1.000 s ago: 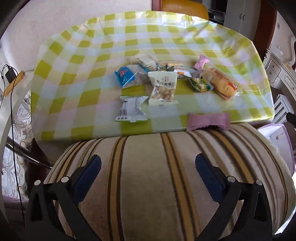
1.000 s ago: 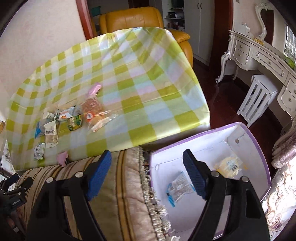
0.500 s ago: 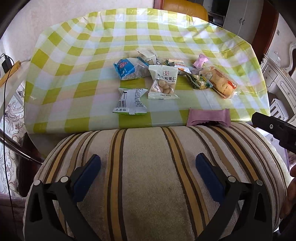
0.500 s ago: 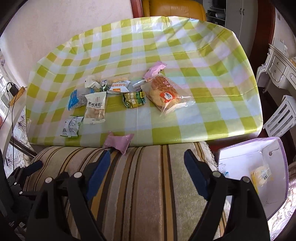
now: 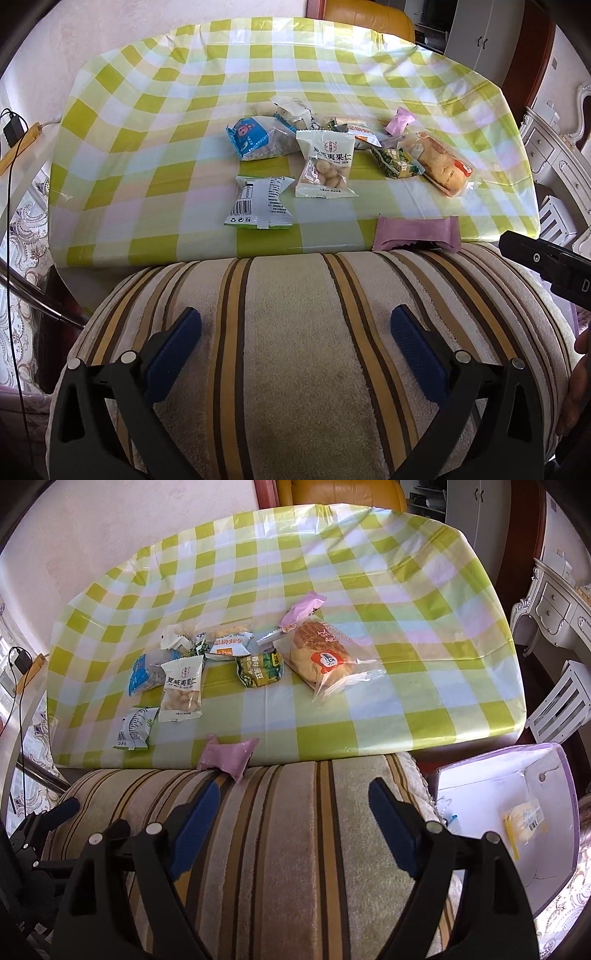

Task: Organize snacks
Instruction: 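Bring the left gripper back over the table toward the snacks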

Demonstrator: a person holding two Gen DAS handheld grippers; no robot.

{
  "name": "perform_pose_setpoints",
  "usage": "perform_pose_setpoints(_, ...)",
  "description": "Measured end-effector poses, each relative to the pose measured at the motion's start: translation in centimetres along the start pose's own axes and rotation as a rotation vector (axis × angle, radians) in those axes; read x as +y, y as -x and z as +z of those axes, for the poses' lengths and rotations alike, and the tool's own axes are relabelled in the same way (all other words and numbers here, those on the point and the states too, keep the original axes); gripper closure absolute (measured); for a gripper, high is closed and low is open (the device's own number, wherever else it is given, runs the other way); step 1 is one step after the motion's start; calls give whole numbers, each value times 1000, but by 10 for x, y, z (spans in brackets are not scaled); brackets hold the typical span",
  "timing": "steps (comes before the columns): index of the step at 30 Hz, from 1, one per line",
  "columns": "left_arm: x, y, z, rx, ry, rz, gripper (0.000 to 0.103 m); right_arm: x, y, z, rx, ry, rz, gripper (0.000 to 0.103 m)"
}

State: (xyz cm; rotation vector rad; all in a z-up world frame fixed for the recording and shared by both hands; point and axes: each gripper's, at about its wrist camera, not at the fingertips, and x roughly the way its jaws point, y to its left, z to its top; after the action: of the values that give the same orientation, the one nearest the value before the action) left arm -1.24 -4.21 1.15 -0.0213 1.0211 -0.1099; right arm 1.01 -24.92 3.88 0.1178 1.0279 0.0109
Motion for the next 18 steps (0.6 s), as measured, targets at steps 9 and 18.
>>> perform_pose_setpoints(9, 1, -4, -1, -16, -5, 12, 4, 1, 0, -4, -13, 24, -7, 19)
perform_pose_setpoints(18, 13, -23, 25, 73, -13, -63, 4, 3, -9, 11, -23, 26, 10, 19)
